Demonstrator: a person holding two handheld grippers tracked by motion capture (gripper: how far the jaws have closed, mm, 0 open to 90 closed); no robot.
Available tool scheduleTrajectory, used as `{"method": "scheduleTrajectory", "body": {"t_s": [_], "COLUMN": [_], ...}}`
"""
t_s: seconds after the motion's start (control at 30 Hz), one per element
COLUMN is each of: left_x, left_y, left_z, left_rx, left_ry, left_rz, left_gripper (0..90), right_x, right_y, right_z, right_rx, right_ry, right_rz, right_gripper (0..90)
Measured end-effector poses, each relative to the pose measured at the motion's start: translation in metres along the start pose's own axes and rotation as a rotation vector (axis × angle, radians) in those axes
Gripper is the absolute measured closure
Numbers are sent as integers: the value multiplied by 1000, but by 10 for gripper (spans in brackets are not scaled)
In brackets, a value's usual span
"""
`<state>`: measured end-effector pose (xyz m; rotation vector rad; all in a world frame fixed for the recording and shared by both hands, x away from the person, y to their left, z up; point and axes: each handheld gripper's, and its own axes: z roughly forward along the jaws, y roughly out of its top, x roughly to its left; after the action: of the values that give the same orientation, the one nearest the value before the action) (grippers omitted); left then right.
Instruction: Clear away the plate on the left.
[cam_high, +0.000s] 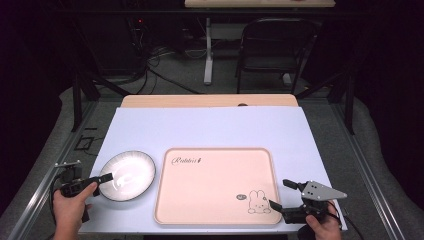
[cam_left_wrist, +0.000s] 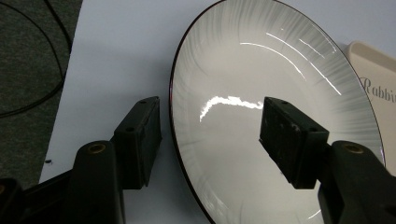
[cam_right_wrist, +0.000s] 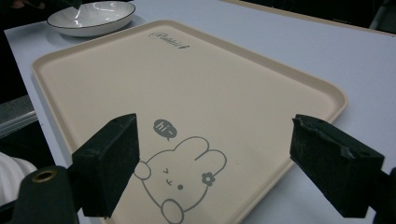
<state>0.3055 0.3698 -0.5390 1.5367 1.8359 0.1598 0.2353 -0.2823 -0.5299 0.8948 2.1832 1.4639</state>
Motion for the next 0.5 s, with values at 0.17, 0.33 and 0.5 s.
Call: {"method": "scheduleTrajectory", "body": {"t_s": [0.17,0.33,0.5], "left_x": [1,-1,-1], "left_y": [-1,-2,-1], "left_z": [2,5,8], "left_rx": [11,25,32], "left_ry": [-9,-21,-15], "left_rz": [-4,-11,-20], "left_gripper": [394,405,416], "right_x": [0,0,0], "right_y": [0,0,0], "right_z": [0,0,0], "right_rx": [1,1,0], "right_ry": [0,0,0], "right_rz": [1,1,-1], "right_gripper": [152,152,152]}}
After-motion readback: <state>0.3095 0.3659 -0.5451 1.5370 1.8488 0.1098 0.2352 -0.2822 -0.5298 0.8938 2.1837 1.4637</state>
